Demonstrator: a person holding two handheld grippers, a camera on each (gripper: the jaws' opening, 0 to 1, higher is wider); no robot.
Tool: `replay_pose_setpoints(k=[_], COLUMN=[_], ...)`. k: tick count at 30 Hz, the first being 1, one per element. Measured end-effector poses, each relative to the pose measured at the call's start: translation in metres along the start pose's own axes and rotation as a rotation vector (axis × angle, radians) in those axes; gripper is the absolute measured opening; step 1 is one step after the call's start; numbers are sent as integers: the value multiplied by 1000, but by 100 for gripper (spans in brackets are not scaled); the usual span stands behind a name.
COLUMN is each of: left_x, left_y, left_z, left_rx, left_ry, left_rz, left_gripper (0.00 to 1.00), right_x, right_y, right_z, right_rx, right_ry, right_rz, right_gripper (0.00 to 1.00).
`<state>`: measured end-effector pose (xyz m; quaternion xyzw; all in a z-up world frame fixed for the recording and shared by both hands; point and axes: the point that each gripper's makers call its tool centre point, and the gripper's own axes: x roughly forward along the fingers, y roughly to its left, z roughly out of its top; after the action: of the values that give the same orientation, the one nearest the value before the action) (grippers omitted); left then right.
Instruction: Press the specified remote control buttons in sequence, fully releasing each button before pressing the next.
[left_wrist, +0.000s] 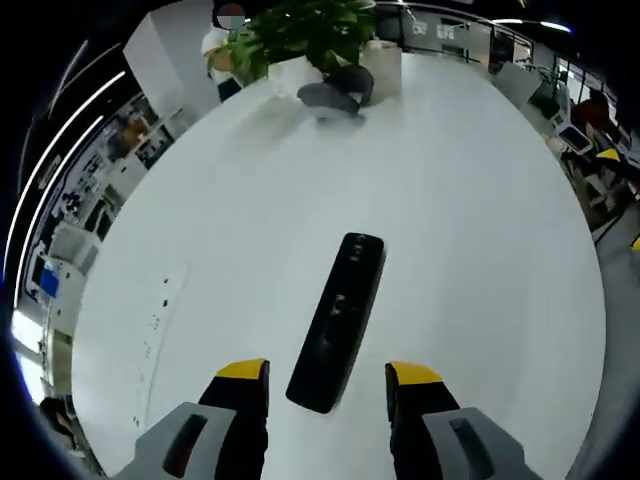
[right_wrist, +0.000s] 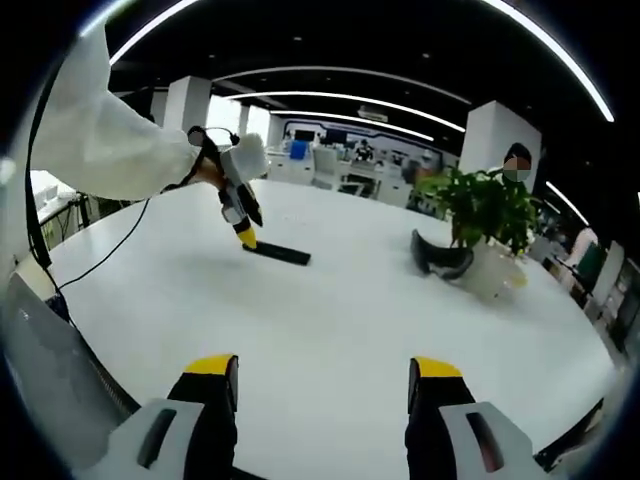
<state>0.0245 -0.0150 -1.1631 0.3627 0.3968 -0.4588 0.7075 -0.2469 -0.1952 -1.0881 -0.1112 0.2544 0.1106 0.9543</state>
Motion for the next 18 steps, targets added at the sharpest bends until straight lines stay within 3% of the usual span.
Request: replay_pose_setpoints(k=[4, 7, 13, 15, 18], left_x=[9, 13, 22, 23, 23], left_y=[4, 0, 1, 3, 1], left_z=[-6, -6, -11, -9, -11], left_rx=[28, -1, 11, -22, -5], left_ry=[35, 35, 68, 55, 56], left_rz=[5, -40, -70, -81, -111], left_gripper=[48, 47, 46, 44, 43], right_x=[1, 1, 2, 3, 4], right_y=[-1, -1, -2, -2, -3], right_z=[-1, -2, -4, -4, -5], right_rx=[-3, -3, -6, -6, -8], right_ry=[9, 16, 25, 29, 34], right_rz=[-2, -3, -9, -8, -11], right_gripper=[67, 67, 67, 67, 66])
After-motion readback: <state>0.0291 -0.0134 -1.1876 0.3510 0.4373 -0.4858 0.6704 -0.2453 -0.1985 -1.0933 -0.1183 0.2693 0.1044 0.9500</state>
